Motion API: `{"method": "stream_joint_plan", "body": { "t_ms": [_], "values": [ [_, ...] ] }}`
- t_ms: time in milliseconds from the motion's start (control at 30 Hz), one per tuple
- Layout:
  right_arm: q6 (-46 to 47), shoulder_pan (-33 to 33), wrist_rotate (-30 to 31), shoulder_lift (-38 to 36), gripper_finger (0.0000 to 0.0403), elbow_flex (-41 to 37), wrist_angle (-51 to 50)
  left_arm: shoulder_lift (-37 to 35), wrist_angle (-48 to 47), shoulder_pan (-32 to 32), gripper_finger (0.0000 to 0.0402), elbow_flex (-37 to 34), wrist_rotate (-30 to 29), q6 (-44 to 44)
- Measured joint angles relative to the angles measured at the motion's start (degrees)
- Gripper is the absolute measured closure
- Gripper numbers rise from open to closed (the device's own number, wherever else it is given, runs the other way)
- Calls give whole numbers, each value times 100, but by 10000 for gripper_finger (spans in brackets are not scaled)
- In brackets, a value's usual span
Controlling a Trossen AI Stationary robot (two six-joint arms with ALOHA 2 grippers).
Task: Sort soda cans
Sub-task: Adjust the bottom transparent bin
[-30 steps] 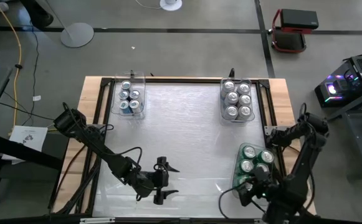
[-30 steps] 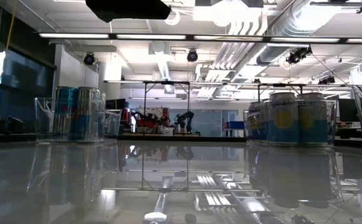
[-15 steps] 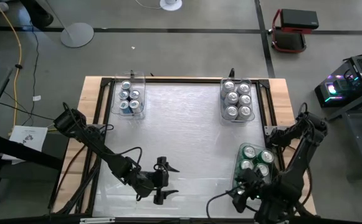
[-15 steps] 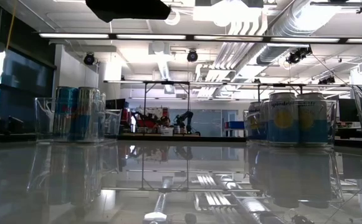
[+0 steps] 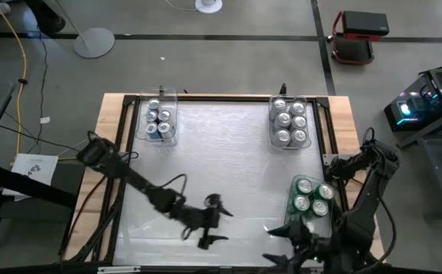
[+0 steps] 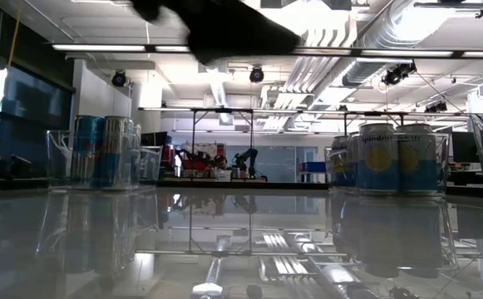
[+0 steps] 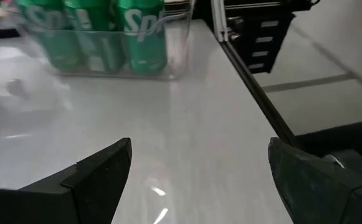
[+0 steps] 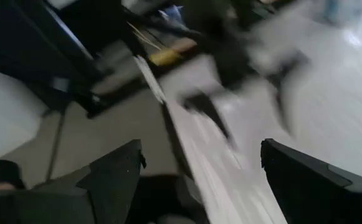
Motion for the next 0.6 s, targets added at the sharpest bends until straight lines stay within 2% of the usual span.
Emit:
{"method": "stream_joint_plan", "body": {
  "t_ms": [133,233,433,600],
  "values": [
    [-1400,-49,210,109,87,-1,1354,794,96,606,53,702,972,268],
    [-2162,-43,366,127,87,-1,1987,1458,-137,956,70,1528,1585,644],
    [-2878,-8,775,127,87,-1,2251,2703,-868,1256,141,3373,2062,1178],
    [-3145,-4,687,127,87,38,2245,3520,-1660,1386,213,4882,2583,1030]
  ]
}}
